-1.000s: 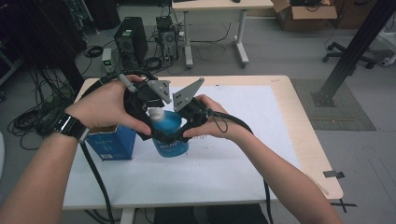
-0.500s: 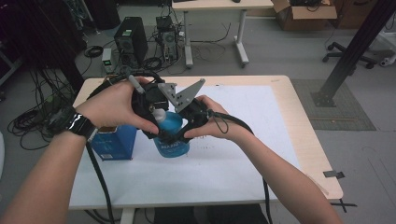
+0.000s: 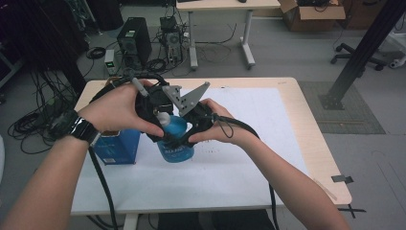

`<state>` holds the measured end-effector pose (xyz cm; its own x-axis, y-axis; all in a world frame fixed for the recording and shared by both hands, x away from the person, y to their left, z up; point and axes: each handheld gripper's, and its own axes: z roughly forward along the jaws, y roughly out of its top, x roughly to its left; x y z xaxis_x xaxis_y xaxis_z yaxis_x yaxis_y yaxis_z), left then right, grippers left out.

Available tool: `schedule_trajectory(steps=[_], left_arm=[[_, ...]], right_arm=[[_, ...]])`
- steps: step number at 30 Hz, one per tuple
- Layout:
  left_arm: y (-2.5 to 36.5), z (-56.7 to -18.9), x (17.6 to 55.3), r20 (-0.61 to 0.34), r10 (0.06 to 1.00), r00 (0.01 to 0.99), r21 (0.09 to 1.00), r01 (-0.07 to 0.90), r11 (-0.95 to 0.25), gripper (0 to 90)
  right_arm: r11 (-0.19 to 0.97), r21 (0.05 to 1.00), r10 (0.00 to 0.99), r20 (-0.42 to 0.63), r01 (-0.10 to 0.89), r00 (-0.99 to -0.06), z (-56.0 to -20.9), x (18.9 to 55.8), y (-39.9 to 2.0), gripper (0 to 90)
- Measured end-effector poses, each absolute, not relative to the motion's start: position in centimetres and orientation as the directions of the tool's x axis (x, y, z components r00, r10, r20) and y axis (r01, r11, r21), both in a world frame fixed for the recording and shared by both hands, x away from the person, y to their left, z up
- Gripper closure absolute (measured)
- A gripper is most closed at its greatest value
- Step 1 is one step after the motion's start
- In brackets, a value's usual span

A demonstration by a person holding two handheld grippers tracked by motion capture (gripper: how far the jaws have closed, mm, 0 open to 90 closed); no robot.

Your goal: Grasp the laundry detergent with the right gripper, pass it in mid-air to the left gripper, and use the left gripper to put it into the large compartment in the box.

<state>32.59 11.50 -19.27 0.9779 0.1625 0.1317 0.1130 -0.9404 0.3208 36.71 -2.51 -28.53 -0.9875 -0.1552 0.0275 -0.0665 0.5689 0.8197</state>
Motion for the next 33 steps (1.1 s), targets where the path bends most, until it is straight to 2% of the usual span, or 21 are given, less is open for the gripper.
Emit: schedule_trajectory(steps=[33], left_arm=[[10.81, -19.5, 32.66, 0.127, 0.146, 0.981, 0.296, 0.103, -0.949, 37.0]], right_arm=[[0.578, 0.814, -0.148, 0.026, -0.065, -0.989, -28.74, 36.68, -2.87, 42.6]])
